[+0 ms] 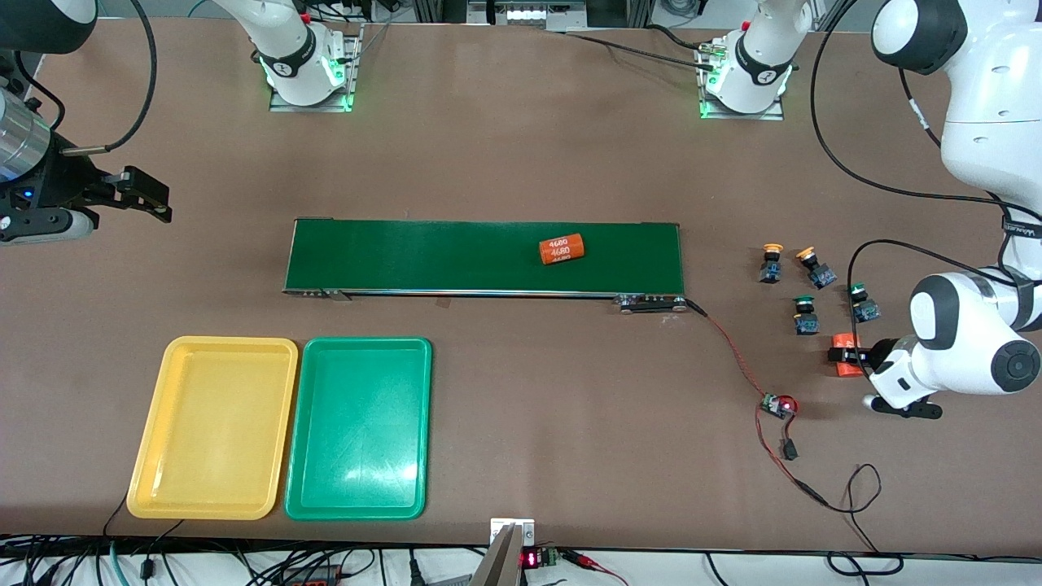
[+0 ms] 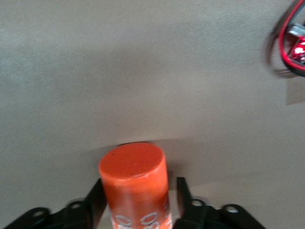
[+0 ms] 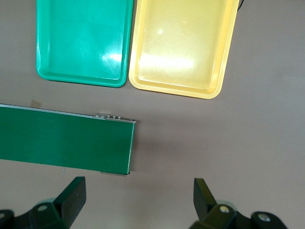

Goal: Sort buttons by color to trays
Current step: 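Close the left gripper on the second orange cylinder, then carry the second cylinder with the left gripper to the belt end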

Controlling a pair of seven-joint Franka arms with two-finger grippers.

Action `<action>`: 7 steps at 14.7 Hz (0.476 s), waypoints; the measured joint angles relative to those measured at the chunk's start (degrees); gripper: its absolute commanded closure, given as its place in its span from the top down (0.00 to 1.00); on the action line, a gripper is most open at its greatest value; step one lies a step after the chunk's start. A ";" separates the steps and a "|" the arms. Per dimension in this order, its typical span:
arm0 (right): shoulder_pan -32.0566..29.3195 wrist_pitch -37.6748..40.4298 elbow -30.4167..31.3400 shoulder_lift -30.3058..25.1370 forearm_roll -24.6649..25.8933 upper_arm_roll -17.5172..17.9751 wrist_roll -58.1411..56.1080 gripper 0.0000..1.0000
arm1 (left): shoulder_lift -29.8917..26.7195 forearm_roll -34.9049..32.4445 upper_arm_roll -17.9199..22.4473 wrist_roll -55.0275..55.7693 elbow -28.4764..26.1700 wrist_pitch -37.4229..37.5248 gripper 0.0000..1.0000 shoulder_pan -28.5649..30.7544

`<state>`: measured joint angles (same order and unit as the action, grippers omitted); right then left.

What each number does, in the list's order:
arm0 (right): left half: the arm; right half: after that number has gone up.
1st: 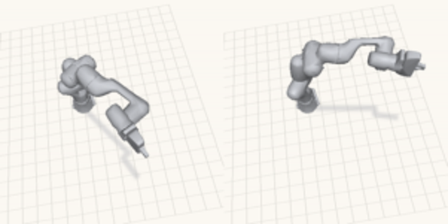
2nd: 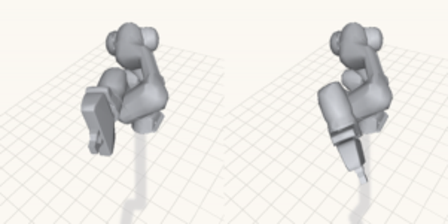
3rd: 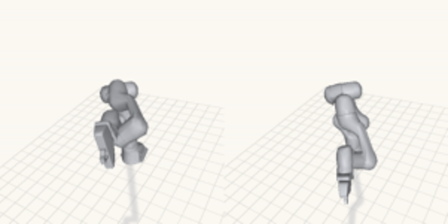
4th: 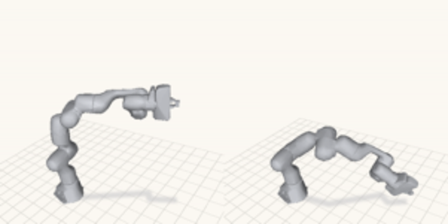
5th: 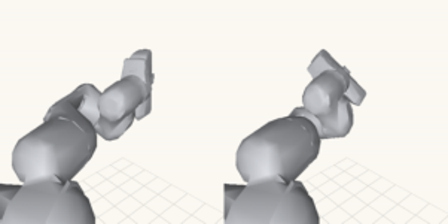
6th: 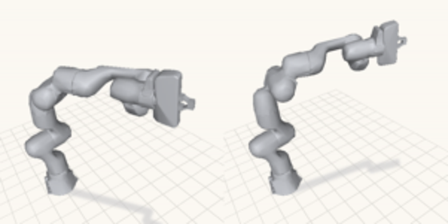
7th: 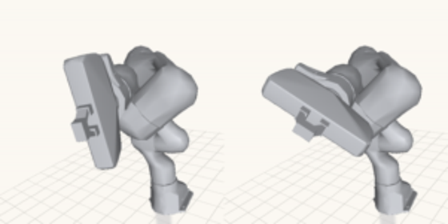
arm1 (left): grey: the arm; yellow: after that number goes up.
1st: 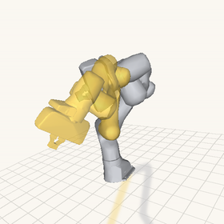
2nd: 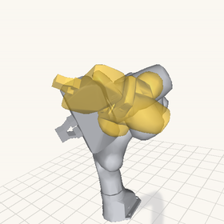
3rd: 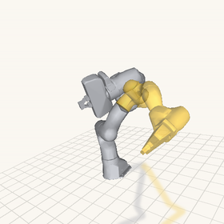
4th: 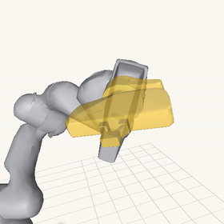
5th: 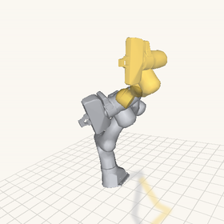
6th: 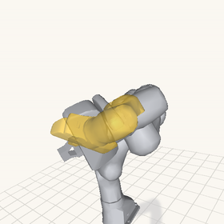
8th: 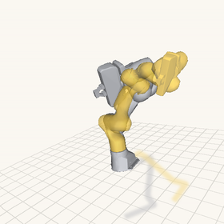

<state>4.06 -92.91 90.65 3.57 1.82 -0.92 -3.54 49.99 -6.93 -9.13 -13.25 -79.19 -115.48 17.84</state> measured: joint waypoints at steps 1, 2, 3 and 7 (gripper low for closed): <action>-0.01 0.00 0.00 0.00 0.00 -0.01 0.00 1.00 | -0.07 0.00 -0.24 -0.01 0.03 0.31 0.00 -0.37; -0.03 0.00 0.00 0.00 0.00 -0.03 0.00 1.00 | -0.21 0.00 -0.51 0.00 0.08 1.10 0.00 -1.07; -0.05 0.00 0.00 0.00 0.00 -0.04 0.00 1.00 | -0.55 0.00 -0.67 0.07 0.14 1.85 0.00 -2.07; -0.12 0.00 0.00 0.00 0.00 -0.10 0.00 1.00 | -4.40 -0.01 -0.91 -0.09 0.80 6.17 0.00 -7.06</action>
<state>3.94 -92.91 90.65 3.57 1.82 -1.02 -3.54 45.58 -6.94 -10.03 -13.34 -78.39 -109.30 10.78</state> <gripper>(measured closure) 0.000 0.498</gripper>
